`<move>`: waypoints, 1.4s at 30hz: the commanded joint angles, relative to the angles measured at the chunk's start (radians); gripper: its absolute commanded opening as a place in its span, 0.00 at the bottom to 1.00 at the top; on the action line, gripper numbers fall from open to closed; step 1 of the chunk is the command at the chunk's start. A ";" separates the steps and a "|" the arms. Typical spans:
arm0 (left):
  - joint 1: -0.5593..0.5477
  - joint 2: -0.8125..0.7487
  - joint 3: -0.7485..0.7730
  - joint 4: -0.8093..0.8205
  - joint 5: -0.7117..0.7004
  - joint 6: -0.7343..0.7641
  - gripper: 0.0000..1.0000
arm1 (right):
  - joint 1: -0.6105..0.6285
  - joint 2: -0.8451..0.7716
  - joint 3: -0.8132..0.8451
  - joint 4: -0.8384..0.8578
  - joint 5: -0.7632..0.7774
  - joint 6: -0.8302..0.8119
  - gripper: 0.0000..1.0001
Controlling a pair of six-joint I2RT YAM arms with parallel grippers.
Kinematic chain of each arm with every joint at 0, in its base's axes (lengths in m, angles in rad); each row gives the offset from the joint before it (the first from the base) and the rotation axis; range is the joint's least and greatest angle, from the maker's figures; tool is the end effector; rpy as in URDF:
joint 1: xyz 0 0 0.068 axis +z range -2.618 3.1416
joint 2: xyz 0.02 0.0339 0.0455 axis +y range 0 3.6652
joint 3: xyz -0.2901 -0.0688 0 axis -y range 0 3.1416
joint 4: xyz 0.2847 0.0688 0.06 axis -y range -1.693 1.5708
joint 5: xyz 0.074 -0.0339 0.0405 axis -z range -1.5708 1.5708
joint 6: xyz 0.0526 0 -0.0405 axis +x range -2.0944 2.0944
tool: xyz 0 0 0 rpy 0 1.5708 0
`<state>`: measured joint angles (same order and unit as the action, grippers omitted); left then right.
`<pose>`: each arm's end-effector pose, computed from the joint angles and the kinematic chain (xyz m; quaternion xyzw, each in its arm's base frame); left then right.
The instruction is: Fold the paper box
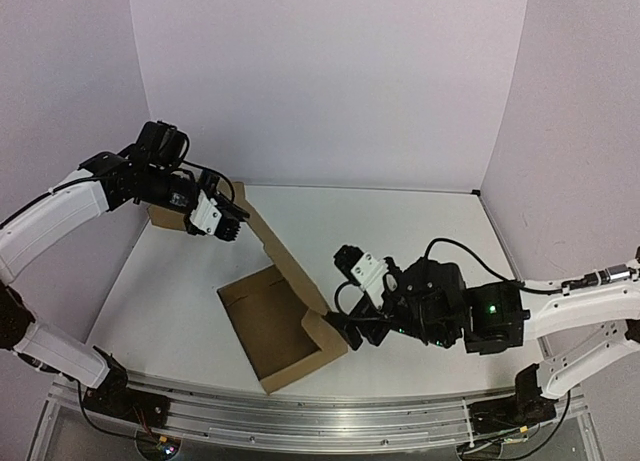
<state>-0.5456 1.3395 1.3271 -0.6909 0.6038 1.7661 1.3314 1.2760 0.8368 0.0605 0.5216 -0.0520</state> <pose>0.2652 -0.1959 0.3765 0.8432 0.2349 0.0089 0.4835 0.1037 0.3144 0.2801 -0.3985 0.7081 0.1526 0.5625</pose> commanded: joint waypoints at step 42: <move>-0.275 0.462 0.631 -0.271 -0.703 -0.815 0.22 | -0.735 0.136 0.030 0.171 -0.568 0.068 0.84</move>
<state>-0.8195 1.7942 1.9564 -1.0319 -0.0792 0.9244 0.6634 1.3735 0.8505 0.1230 0.0709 0.0782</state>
